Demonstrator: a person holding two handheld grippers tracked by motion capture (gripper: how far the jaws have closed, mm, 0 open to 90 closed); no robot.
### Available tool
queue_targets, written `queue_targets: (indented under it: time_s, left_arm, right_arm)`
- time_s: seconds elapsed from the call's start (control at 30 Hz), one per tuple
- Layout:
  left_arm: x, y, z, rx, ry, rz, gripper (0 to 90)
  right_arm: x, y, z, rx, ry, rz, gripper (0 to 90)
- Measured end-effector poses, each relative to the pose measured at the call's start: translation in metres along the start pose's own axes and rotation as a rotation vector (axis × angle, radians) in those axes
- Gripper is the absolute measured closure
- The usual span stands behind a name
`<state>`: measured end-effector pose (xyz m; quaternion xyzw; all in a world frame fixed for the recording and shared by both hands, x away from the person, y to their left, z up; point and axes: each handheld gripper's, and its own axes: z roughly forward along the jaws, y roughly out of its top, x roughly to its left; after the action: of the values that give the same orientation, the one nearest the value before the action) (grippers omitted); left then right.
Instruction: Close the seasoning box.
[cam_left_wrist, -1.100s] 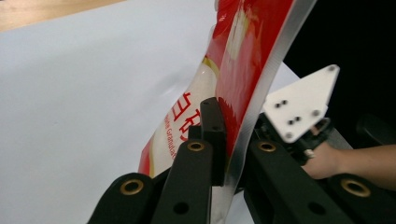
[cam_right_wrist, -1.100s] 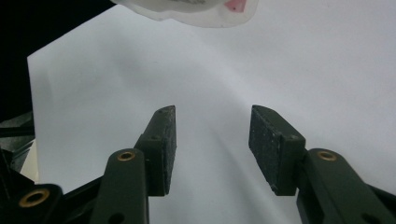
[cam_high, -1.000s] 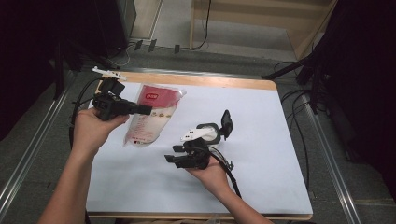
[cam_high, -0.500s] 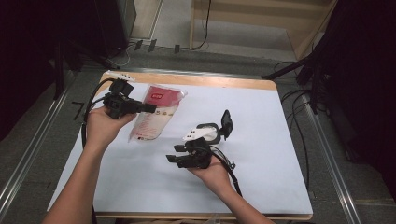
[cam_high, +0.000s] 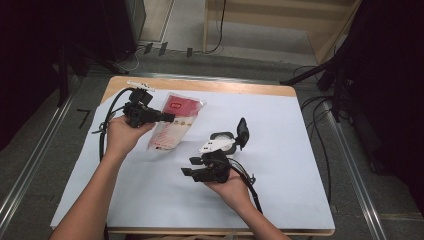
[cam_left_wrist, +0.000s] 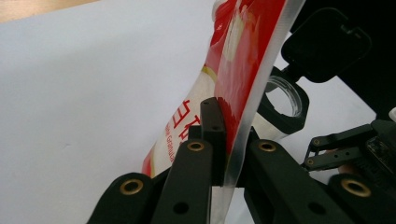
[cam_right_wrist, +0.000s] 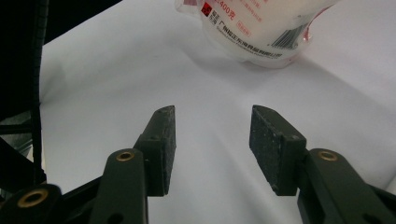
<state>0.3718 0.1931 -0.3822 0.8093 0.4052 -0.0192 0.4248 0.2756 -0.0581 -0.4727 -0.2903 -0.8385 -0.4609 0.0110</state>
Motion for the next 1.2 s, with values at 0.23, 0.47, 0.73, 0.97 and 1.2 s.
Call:
queue_targets:
  time_s: [0.23, 0.47, 0.73, 0.97, 1.2]
  left_arm:
    - [0.0, -0.007, -0.007, -0.005, 0.018, 0.014, 89.7]
    - [0.001, -0.016, -0.013, -0.019, 0.008, -0.002, 88.6]
    - [0.007, -0.027, -0.025, -0.031, 0.009, -0.019, 86.7]
    - [0.01, -0.038, -0.034, -0.045, 0.008, -0.025, 84.6]
    - [0.01, -0.052, -0.042, -0.048, -0.007, -0.01, 80.4]
  right_arm:
    - [0.002, -0.001, -0.008, -0.01, -0.001, -0.015, 50.8]
    - [0.001, -0.001, -0.024, -0.02, -0.007, -0.024, 50.3]
    - [-0.003, 0.0, -0.035, -0.036, 0.012, 0.002, 50.3]
    - [-0.002, -0.003, -0.041, -0.011, -0.003, -0.01, 50.0]
    - [-0.006, -0.005, -0.053, -0.012, -0.022, -0.002, 50.0]
